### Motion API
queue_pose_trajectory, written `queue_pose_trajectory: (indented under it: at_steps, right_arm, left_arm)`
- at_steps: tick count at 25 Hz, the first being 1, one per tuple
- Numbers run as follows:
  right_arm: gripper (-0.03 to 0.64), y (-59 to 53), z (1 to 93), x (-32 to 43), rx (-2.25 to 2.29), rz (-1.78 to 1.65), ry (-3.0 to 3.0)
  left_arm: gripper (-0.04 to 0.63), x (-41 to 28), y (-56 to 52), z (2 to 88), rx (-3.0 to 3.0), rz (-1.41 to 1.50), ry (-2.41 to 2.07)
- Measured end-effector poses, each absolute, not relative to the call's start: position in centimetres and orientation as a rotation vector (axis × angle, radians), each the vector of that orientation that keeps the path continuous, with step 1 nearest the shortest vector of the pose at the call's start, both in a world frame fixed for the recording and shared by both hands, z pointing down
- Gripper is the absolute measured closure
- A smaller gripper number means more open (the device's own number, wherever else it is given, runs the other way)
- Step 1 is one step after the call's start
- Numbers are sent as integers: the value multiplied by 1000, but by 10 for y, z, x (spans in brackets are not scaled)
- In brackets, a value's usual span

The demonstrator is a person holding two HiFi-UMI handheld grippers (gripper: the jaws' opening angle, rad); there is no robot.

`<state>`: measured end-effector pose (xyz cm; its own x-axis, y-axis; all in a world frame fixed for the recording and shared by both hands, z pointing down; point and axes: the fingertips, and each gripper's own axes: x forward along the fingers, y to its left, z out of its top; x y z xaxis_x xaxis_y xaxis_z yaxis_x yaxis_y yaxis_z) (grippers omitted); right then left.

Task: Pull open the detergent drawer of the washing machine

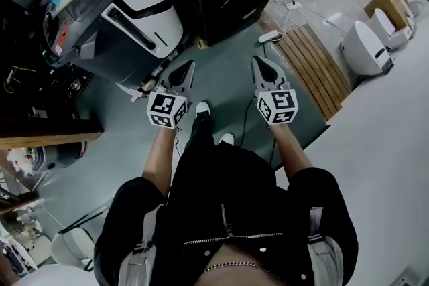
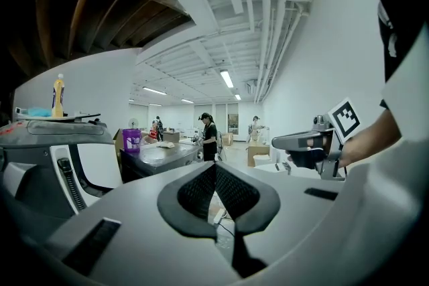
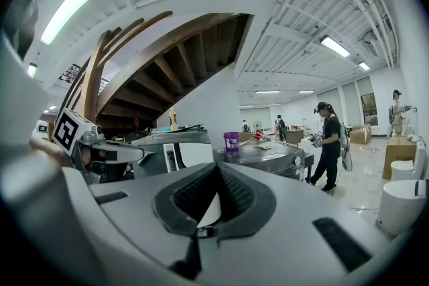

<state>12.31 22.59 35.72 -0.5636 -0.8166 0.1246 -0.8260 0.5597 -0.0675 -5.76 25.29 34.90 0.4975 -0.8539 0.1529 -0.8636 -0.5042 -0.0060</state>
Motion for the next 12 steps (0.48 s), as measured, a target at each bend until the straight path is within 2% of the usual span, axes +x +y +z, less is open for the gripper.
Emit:
queue_pose_trajectory:
  at_steps: [12]
  right_arm:
    - [611,174,367,106,1419,223,-2690]
  left_arm:
    - [577,-59,190,354,2689,182,-1471]
